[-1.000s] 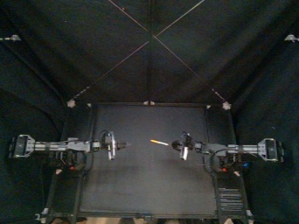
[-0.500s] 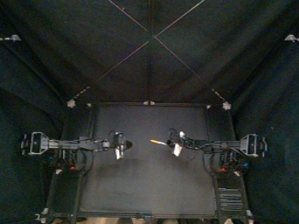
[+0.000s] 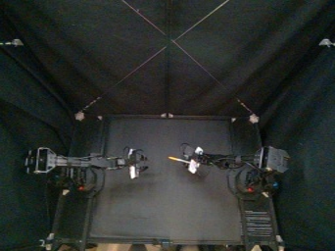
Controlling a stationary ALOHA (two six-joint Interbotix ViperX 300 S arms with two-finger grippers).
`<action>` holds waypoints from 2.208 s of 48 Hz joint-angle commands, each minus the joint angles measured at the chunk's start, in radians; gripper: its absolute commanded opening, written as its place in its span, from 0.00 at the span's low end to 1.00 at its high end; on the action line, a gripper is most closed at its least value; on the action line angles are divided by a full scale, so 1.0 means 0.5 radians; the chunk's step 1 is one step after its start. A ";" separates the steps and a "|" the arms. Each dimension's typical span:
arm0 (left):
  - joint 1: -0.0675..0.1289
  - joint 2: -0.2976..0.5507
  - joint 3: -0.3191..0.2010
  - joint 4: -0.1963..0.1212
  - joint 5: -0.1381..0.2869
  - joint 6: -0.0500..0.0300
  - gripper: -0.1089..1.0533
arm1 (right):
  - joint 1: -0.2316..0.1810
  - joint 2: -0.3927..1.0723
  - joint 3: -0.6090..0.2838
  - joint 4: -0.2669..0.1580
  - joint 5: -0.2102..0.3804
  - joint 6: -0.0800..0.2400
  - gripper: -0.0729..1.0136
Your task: Uncap the pen
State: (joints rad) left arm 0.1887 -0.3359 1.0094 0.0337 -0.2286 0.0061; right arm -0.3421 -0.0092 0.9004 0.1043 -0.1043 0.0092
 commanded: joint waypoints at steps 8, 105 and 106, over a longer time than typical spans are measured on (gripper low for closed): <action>-0.003 -0.009 -0.052 -0.003 -0.003 0.003 0.80 | -0.071 0.034 -0.037 -0.012 0.040 0.000 0.89; -0.074 0.169 -0.341 -0.089 0.623 0.003 0.79 | 0.448 -0.034 -0.758 -0.230 0.577 -0.018 0.50; -0.074 0.175 -0.347 -0.089 0.626 0.003 0.79 | 0.448 -0.031 -0.758 -0.230 0.577 -0.018 0.50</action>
State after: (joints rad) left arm 0.1488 -0.2516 0.8713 -0.0107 0.0890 0.0061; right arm -0.1197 0.0153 0.5461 -0.0107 0.1933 0.0015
